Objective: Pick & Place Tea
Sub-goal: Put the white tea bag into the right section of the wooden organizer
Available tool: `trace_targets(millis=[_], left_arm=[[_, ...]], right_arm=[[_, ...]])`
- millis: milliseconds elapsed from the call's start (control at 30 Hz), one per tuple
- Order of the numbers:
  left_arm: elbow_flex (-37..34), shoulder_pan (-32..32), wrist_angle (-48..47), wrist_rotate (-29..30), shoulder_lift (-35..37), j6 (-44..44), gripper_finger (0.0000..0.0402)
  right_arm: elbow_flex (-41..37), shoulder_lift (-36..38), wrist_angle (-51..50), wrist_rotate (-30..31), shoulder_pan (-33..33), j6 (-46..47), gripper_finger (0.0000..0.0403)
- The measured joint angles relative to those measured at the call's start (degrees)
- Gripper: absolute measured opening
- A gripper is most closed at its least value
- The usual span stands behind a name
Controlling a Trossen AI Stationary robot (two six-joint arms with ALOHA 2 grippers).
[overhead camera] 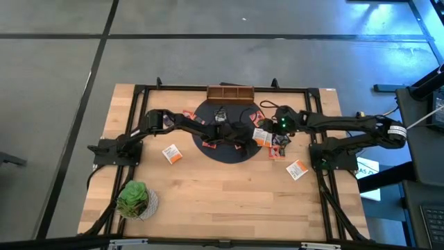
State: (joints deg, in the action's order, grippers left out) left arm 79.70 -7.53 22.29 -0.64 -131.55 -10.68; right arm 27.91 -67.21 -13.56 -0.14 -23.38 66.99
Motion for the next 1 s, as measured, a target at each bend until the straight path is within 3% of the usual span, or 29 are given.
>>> trace_targets(millis=[667,1000], left_arm=[[0.09,-0.04,-2.69,2.31,-0.47,-0.21,0.0015],[0.09,-0.04,-3.03,2.37,-0.62,1.99,0.0015]], right_arm=[[-0.01,-10.83,7.89,-0.02,-0.02,-1.57,0.0182],[-0.01,-12.29,10.85,-0.11,-0.02,-4.46,0.0176]])
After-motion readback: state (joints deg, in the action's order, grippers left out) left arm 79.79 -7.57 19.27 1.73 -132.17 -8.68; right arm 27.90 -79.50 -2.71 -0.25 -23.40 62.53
